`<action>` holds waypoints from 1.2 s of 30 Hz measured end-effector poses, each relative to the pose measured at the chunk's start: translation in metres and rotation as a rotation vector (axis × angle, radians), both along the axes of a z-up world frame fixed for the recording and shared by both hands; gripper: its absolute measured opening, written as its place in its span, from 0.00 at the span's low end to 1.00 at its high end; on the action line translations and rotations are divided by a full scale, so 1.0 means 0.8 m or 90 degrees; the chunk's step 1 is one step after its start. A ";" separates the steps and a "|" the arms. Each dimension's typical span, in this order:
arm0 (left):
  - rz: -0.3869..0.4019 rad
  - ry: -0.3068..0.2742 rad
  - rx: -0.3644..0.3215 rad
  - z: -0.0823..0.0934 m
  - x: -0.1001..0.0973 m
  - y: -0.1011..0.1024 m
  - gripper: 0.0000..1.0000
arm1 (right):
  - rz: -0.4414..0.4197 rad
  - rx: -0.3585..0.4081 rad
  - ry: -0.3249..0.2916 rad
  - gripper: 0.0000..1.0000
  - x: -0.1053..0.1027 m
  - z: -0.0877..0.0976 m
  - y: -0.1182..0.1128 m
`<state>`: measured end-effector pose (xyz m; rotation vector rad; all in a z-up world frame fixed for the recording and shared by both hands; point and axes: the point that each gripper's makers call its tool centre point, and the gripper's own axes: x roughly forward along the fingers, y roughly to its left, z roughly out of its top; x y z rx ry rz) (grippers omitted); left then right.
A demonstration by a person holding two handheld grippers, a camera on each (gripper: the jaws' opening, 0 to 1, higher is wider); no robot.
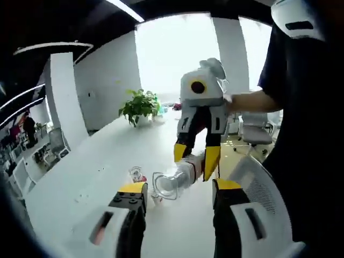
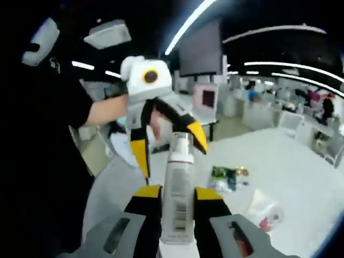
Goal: Arrange the skincare products in the storage area until every visible bottle or jar stands upright without overlapping.
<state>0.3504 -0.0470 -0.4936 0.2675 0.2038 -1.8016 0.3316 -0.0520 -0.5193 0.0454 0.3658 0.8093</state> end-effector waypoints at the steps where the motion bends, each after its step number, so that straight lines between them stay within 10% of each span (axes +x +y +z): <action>1: 0.013 0.025 -0.023 0.005 0.003 0.000 0.54 | -0.007 0.043 0.003 0.14 -0.001 0.001 0.001; 10: 0.031 0.206 -0.170 0.040 0.004 -0.001 0.53 | -0.025 0.189 -0.033 0.14 0.001 0.024 0.014; 23: 0.037 0.234 -0.219 0.060 -0.006 -0.009 0.34 | -0.017 0.356 -0.079 0.14 -0.001 0.052 0.036; 28: 0.047 0.210 -0.195 0.054 -0.011 -0.012 0.32 | -0.027 0.326 -0.081 0.15 -0.001 0.043 0.035; 36: 0.015 0.064 -0.101 0.030 -0.036 -0.019 0.28 | -0.050 0.094 -0.068 0.20 0.003 0.004 0.033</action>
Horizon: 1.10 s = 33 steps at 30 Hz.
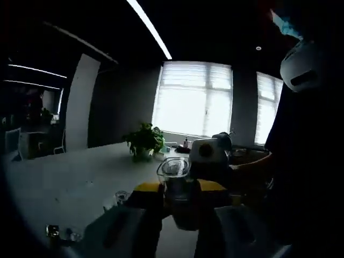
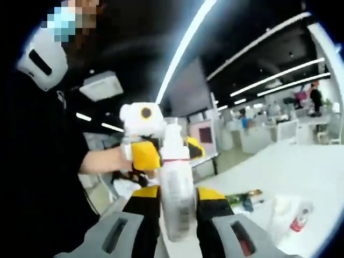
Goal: Arrange the skincare products in the storage area until every visible bottle or jar stands upright without overlapping.
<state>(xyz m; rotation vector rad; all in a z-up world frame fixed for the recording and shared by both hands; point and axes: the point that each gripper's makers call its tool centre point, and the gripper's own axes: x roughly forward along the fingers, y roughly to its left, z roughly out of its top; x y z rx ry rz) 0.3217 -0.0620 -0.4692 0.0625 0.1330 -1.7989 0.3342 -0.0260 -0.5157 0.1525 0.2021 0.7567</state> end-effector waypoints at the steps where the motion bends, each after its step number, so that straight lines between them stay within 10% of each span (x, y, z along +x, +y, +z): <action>1: 0.001 -0.032 0.016 -0.003 -0.002 -0.002 0.27 | -0.003 -0.021 0.004 0.21 0.000 -0.002 -0.001; 4: -0.002 -0.095 0.044 -0.005 -0.007 -0.006 0.27 | -0.020 -0.073 -0.005 0.27 -0.002 -0.005 -0.006; 10: -0.026 -0.102 0.048 -0.003 -0.017 -0.007 0.27 | -0.024 -0.145 -0.022 0.24 -0.014 -0.003 -0.014; 33: -0.045 -0.109 0.090 -0.035 -0.023 -0.001 0.28 | -0.003 -0.199 -0.035 0.11 -0.026 -0.019 -0.016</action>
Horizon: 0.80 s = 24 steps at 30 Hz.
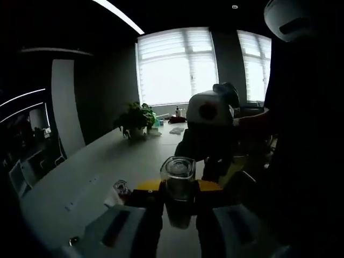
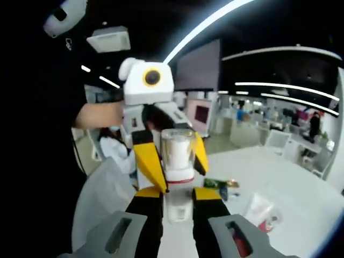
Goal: Arrange the skincare products in the storage area until every visible bottle or jar stands upright without overlapping.
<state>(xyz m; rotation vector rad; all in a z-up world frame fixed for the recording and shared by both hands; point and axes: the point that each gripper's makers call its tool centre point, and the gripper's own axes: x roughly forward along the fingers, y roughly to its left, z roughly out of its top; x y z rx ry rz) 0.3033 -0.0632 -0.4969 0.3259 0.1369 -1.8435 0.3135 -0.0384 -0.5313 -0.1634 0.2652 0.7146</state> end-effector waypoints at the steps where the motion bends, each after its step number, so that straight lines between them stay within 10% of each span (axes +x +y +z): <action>1: 0.001 0.005 -0.002 -0.001 0.001 0.000 0.28 | 0.001 0.003 0.000 0.11 -0.001 0.000 -0.001; 24: 0.024 0.007 0.007 -0.014 0.007 0.013 0.28 | 0.018 0.039 0.007 0.11 0.003 -0.007 -0.002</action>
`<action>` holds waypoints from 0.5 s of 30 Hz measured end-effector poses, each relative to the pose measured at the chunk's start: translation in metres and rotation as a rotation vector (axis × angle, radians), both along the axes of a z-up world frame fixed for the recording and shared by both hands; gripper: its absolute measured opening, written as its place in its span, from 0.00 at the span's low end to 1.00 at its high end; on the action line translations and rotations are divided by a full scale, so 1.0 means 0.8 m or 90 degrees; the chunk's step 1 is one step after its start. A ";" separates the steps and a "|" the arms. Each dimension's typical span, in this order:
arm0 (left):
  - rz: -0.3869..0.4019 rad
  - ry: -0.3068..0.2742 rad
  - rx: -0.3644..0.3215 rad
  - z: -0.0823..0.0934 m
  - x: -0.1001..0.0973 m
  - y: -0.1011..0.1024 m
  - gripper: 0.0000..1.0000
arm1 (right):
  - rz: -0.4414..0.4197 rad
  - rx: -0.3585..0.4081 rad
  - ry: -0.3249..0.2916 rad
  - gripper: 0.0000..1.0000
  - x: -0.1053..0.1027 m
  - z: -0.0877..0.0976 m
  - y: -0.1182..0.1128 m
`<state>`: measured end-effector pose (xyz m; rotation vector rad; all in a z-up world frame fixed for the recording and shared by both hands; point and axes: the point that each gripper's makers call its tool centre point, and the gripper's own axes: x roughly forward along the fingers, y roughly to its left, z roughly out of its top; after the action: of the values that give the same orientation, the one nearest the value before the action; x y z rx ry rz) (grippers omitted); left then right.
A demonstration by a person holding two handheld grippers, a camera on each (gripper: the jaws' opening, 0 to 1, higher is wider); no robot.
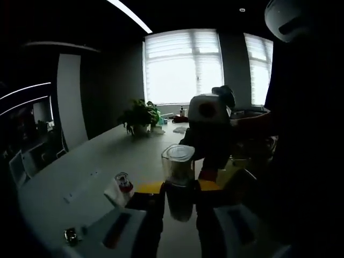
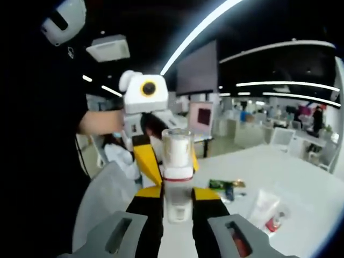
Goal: Arrange the skincare products in the storage area until every visible bottle or jar stands upright without overlapping.
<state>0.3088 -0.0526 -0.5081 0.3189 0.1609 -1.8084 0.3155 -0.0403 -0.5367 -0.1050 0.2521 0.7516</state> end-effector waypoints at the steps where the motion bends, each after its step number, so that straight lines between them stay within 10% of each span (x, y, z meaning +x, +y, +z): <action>1: 0.003 -0.006 0.004 -0.002 0.001 -0.001 0.28 | 0.000 -0.004 0.001 0.11 0.001 -0.001 0.000; 15: 0.031 -0.002 0.000 -0.025 0.007 -0.015 0.25 | -0.041 -0.077 0.046 0.16 0.012 -0.033 -0.015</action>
<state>0.3143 -0.0644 -0.5285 0.3142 0.1653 -1.7595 0.3251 -0.0525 -0.5628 -0.1831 0.3685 0.6770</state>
